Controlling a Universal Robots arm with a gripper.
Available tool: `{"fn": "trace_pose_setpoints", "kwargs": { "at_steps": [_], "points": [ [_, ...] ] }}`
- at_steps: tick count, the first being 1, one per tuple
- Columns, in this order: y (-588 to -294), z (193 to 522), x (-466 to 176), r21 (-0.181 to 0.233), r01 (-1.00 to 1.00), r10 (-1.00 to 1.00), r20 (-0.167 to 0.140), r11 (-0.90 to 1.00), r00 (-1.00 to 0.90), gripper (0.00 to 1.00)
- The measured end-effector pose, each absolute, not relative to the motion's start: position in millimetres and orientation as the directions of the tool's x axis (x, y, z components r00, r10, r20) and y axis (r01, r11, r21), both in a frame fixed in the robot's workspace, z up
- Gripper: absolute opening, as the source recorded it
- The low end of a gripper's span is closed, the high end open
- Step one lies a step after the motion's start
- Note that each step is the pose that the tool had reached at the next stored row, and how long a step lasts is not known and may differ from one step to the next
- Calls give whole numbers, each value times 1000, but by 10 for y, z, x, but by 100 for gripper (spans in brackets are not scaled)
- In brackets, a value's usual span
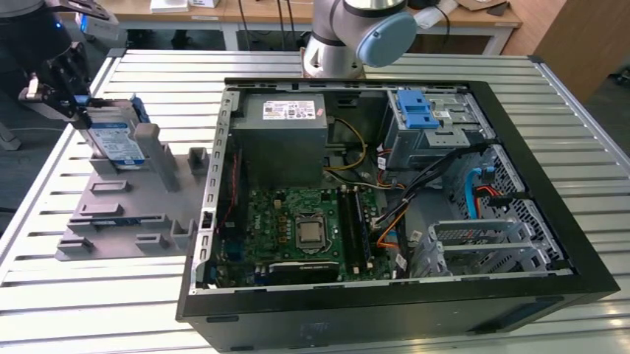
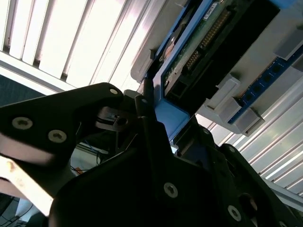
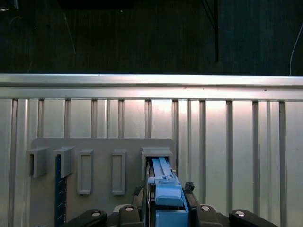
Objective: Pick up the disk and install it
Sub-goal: 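Pick up the disk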
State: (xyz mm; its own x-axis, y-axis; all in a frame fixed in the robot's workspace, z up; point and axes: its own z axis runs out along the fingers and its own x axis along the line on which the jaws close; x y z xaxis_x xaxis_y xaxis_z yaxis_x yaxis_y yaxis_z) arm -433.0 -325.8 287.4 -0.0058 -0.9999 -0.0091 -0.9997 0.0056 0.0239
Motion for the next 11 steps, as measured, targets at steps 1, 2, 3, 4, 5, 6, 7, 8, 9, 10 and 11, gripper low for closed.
{"fn": "trace_pose_setpoints", "kwargs": {
  "at_steps": [1, 2, 3, 4, 5, 6, 7, 8, 9, 10, 11],
  "points": [
    [-3258, 2874, -4330, 24, -1000, -1000, -9, 6, -6, 42],
    [-3258, 2874, -4330, 24, -1000, -1000, -9, 6, -6, 42],
    [-3258, 2874, -4330, 24, -1000, -1000, -9, 6, -6, 42],
    [-3258, 2874, -4330, 24, -1000, -1000, -9, 6, -6, 42],
    [-3258, 2874, -4330, 24, -1000, -1000, -9, 6, -6, 40],
    [-3258, 2874, -4330, 24, -1000, -1000, -9, 6, -6, 40],
    [-3258, 2874, -4330, 24, -1000, -1000, -9, 6, -6, 36],
    [-3258, 2874, -4330, 24, -1000, -1000, -9, 6, -6, 36],
    [-3258, 2874, -4330, 24, -1000, -1000, -9, 6, -6, 36],
    [-3258, 2874, -4330, 24, -1000, -1000, -9, 6, -6, 36],
    [-3258, 2874, -4330, 24, -1000, -1000, -9, 6, -6, 36]
  ]
}}
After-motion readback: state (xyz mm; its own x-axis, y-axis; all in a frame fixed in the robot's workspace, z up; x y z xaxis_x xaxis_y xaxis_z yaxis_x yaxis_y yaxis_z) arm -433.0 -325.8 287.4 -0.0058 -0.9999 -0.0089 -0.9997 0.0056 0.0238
